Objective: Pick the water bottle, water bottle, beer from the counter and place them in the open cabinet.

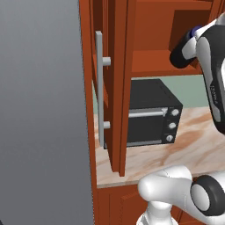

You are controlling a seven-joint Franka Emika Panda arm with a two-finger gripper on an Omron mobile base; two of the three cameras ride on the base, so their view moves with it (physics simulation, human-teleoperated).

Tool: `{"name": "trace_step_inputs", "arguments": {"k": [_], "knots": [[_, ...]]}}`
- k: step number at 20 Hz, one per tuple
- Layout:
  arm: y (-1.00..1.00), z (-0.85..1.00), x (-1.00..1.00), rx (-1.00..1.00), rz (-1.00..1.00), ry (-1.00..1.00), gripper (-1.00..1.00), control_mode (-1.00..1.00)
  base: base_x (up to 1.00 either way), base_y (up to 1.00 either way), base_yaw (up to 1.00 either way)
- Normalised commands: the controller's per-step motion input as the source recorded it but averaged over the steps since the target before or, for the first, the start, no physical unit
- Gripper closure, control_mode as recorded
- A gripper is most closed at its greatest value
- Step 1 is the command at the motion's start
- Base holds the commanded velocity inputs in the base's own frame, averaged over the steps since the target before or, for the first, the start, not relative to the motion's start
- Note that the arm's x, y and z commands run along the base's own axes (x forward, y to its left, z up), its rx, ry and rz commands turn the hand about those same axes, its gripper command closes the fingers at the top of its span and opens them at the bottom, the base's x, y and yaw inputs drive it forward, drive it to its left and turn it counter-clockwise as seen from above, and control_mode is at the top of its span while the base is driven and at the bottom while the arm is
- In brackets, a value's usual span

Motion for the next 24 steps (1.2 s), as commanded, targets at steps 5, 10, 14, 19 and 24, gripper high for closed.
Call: {"name": "trace_step_inputs", "arguments": {"k": [5,10,14,19,24], "knots": [[-0.08,0.0,0.34,0.03,0.0,0.0,1.0,-1.0,0.0,0.0,0.0],[-0.16,-0.01,0.33,0.02,0.0,0.0,1.0,-1.0,0.0,0.0,0.0],[-0.11,-0.09,0.35,0.01,0.0,0.0,1.0,-1.0,0.0,0.0,0.0],[-0.01,-0.22,0.37,0.01,0.0,0.0,1.0,-1.0,0.0,0.0,0.0],[0.0,-0.16,0.34,0.0,0.0,0.01,1.0,-1.0,0.0,0.0,0.0]]}}
